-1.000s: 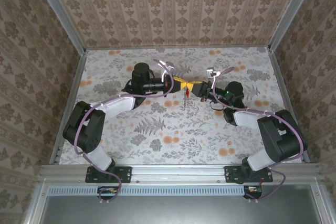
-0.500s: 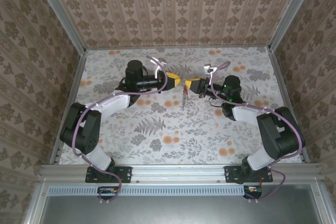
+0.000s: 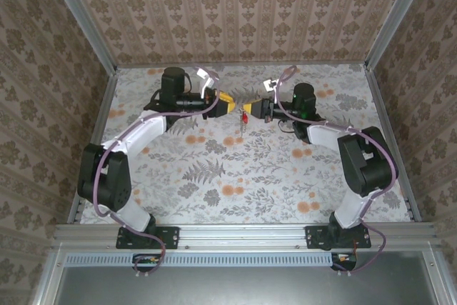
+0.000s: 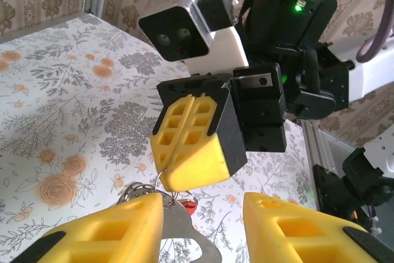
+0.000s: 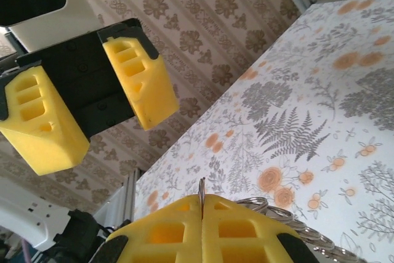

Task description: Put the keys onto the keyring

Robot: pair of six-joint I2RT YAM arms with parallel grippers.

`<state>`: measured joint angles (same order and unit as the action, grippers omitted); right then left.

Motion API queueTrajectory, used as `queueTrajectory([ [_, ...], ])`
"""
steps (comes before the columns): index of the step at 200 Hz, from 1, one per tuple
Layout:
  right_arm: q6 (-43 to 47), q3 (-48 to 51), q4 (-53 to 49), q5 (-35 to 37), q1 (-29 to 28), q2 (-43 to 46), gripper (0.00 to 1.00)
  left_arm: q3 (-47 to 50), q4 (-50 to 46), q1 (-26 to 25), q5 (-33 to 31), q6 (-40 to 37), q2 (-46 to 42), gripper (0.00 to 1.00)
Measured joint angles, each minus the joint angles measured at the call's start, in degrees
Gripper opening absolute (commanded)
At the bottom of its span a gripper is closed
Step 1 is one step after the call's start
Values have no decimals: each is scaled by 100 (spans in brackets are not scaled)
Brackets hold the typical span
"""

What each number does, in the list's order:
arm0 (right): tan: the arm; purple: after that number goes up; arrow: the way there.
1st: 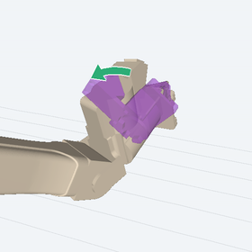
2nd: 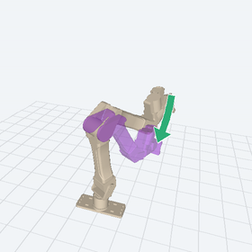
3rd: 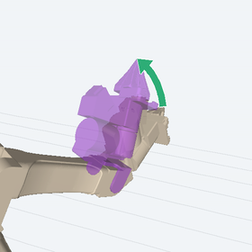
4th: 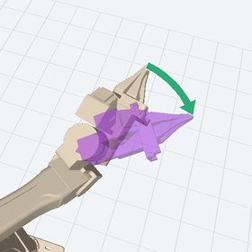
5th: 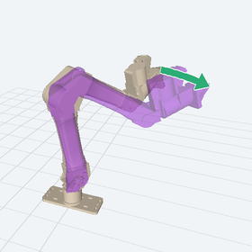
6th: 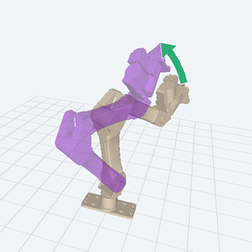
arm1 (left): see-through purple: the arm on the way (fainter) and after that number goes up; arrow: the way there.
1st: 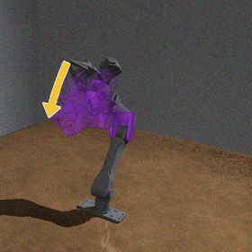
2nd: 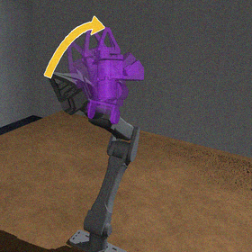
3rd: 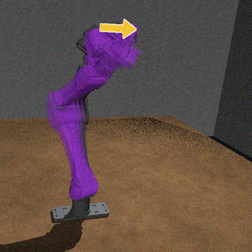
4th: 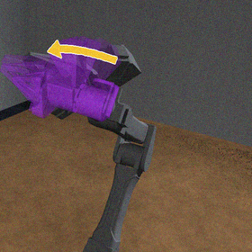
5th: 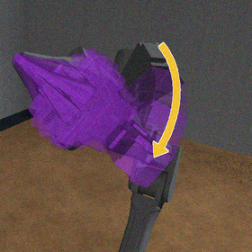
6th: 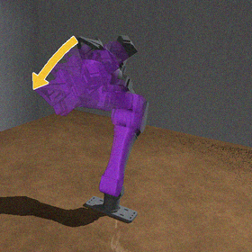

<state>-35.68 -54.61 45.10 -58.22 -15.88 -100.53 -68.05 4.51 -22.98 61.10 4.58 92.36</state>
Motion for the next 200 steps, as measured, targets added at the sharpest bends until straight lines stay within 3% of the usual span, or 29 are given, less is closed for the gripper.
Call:
queueTrajectory([
  [53, 127, -321, -240, -409, 0, -216, 0, -431, -791, 52, 278, -391, 533, 40],
  [134, 144, -321, -352, -527, 0, -275, 0, -841, -986, -68, 498, -426, 1078, 38],
  [200, 144, -321, -350, -527, 0, -278, 0, -940, -1049, -170, 579, -426, 1244, 25],
])
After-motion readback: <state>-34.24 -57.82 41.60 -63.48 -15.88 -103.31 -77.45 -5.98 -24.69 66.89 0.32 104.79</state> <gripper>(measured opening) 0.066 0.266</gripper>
